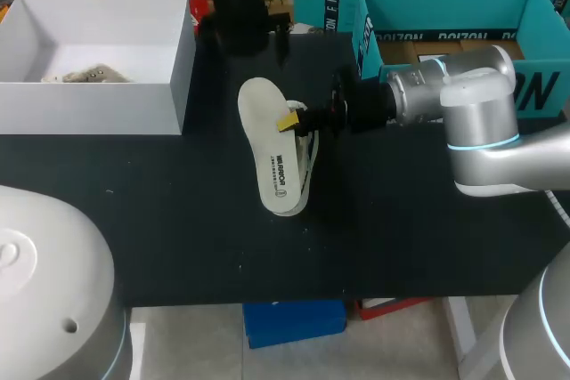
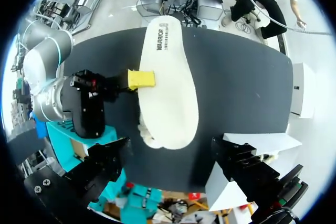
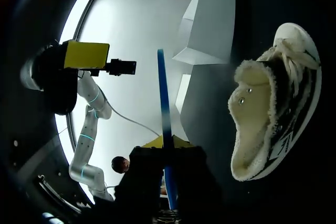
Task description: Take the shoe out of the shoebox, open the shoe tongue, remove and reinsert the insole, then place the shoe into the shoebox
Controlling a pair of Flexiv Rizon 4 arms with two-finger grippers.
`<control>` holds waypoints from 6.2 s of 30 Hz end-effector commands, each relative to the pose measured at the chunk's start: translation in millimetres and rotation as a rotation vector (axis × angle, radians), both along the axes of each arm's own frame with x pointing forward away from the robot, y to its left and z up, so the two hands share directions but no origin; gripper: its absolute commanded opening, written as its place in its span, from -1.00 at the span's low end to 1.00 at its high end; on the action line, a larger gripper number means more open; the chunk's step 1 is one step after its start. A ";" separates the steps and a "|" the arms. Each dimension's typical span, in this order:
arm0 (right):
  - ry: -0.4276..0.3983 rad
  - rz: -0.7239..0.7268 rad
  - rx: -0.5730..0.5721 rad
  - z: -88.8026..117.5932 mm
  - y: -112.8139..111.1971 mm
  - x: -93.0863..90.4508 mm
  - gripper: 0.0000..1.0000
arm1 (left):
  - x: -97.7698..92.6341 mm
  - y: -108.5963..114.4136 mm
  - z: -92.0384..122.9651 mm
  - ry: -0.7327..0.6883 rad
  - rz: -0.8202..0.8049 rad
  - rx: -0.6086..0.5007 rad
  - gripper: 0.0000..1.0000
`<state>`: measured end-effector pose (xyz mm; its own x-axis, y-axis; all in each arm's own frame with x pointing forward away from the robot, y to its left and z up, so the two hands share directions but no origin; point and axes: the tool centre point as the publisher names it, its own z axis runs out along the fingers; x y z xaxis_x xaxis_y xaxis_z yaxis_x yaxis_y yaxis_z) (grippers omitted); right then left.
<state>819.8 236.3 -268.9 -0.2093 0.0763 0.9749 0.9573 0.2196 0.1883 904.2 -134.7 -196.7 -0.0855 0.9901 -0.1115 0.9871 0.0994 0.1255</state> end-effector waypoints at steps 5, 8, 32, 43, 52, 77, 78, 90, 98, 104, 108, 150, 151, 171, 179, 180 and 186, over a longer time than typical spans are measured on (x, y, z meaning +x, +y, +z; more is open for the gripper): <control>0.001 0.000 -0.002 -0.4 1.2 0.4 -1.00 | -32.2 -13.9 -8.2 -0.010 0.033 0.031 1.00; 0.001 0.000 -0.002 -0.4 1.2 0.4 -1.00 | -47.5 -21.2 -7.4 -0.013 0.041 0.044 1.00; 0.001 0.000 -0.002 -0.4 1.2 0.4 -1.00 | -149.7 -51.4 -26.0 0.034 0.017 0.004 1.00; 0.001 0.000 -0.002 -0.4 1.2 0.4 -1.00 | -187.6 -51.4 -26.2 0.008 0.022 0.015 1.00; 0.001 0.000 -0.002 -0.4 1.2 0.4 -1.00 | -183.1 -29.6 -22.8 -0.013 0.020 -0.225 1.00; 0.001 0.000 -0.002 -0.4 1.2 0.4 -1.00 | -161.9 20.8 -27.0 -0.137 -0.052 -0.790 1.00; 0.001 0.000 -0.002 -0.4 1.2 0.4 -1.00 | -161.0 23.3 -28.0 -0.143 -0.050 -0.803 1.00; 0.001 0.000 -0.002 -0.4 1.2 0.4 -1.00 | -151.7 42.0 -35.4 -0.190 -0.099 -1.102 1.00; 0.001 0.000 -0.002 -0.4 1.2 0.4 -1.00 | -141.2 52.2 -40.1 -0.219 -0.100 -1.366 1.00; 0.001 0.000 -0.002 -0.4 1.2 0.4 -1.00 | -136.0 53.5 -43.3 -0.229 -0.105 -1.497 1.00; 0.001 0.000 -0.002 -0.4 1.2 0.4 -1.00 | -133.8 52.9 -44.7 -0.222 -0.133 -1.573 1.00; 0.001 0.000 -0.002 -0.4 1.2 0.4 -1.00 | -131.8 28.5 -62.6 -0.229 0.017 -1.498 1.00; 0.001 0.000 -0.002 -0.4 1.2 0.4 -1.00 | -131.0 28.1 -62.3 -0.238 0.025 -1.496 1.00; 0.001 0.000 -0.002 -0.4 1.2 0.4 -1.00 | -99.7 23.7 -59.5 -0.359 0.119 -1.462 1.00; 0.001 0.000 -0.002 -0.4 1.2 0.4 -1.00 | -88.4 28.0 -63.7 -0.382 0.127 -1.433 1.00; 0.001 0.000 -0.002 -0.4 1.2 0.4 -1.00 | -87.1 28.3 -63.6 -0.383 0.127 -1.434 1.00; 0.001 0.000 -0.002 -0.4 1.2 0.4 -1.00 | -80.5 26.3 -62.6 -0.403 0.128 -1.437 1.00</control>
<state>819.8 236.3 -269.0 -0.2092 0.0763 0.9749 0.9573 0.2195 0.1883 819.7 -103.1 -258.1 0.1079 0.0055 -0.9941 0.8907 0.4436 0.0992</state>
